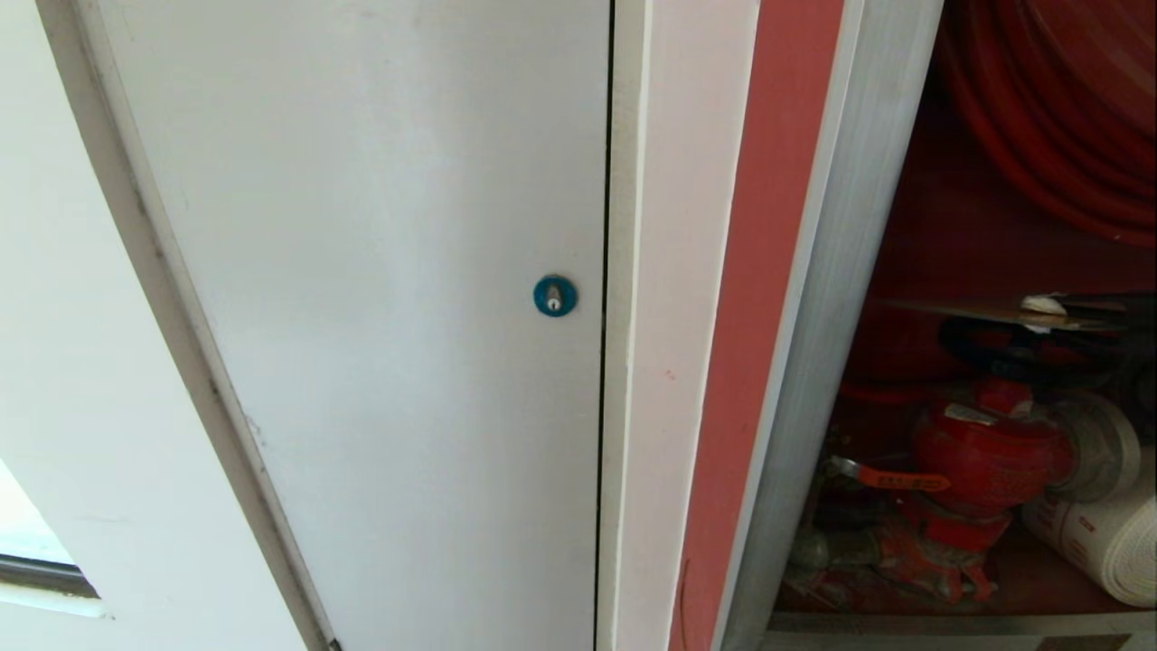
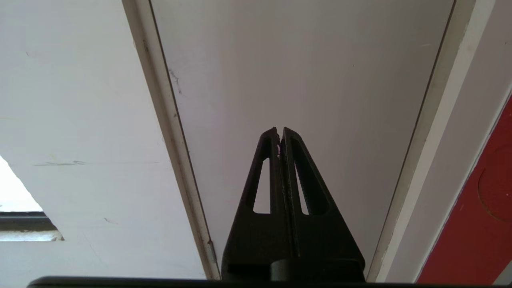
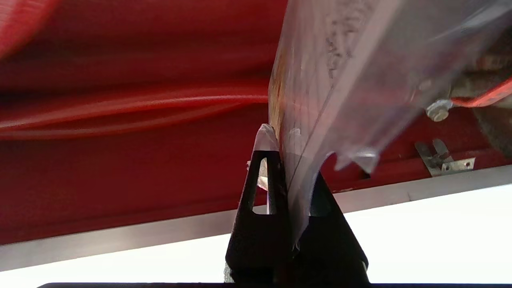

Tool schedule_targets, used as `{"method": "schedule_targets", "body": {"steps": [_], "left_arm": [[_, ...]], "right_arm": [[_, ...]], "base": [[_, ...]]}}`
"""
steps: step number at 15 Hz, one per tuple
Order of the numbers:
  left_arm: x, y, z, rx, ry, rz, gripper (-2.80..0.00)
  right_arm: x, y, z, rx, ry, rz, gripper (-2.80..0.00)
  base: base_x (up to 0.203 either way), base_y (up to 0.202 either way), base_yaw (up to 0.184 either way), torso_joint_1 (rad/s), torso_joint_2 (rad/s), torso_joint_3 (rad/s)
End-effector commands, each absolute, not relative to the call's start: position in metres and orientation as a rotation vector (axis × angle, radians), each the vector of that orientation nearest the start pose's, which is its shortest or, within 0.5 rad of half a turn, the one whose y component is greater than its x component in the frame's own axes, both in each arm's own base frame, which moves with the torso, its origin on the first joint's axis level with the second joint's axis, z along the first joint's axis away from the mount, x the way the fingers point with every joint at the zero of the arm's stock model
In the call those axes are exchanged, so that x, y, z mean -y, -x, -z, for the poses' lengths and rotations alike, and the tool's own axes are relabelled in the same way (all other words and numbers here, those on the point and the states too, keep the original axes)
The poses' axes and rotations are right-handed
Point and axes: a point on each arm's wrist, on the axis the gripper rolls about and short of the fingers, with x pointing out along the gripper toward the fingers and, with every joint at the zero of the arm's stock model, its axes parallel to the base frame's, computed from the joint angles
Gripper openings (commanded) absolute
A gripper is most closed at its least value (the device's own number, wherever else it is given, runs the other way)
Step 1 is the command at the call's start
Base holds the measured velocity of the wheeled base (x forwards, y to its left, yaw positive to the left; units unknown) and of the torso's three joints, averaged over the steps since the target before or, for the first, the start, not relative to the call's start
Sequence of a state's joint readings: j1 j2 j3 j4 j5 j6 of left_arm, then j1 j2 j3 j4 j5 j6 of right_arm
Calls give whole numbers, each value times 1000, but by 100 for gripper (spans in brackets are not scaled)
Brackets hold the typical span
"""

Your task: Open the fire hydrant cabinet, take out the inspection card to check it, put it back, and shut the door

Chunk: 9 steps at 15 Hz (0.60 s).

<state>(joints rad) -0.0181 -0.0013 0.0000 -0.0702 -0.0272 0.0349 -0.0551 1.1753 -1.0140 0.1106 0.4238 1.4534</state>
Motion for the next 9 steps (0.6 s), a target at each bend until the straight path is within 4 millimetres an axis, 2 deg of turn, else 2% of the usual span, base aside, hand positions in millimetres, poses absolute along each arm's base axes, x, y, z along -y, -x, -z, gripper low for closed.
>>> {"method": "schedule_targets", "body": {"steps": [1,9], "left_arm": [[0,21,-75,45,-35,45,-280],[0,21,-75,45,-35,45,-280]], "right_arm": [[-3,-178,-290,-533,-1501,-95,-280],[-1,-185,-287,-507,-1500,-48,-280]], "base": [[0,0,0,0,0,0],[0,0,0,0,0,0]]}}
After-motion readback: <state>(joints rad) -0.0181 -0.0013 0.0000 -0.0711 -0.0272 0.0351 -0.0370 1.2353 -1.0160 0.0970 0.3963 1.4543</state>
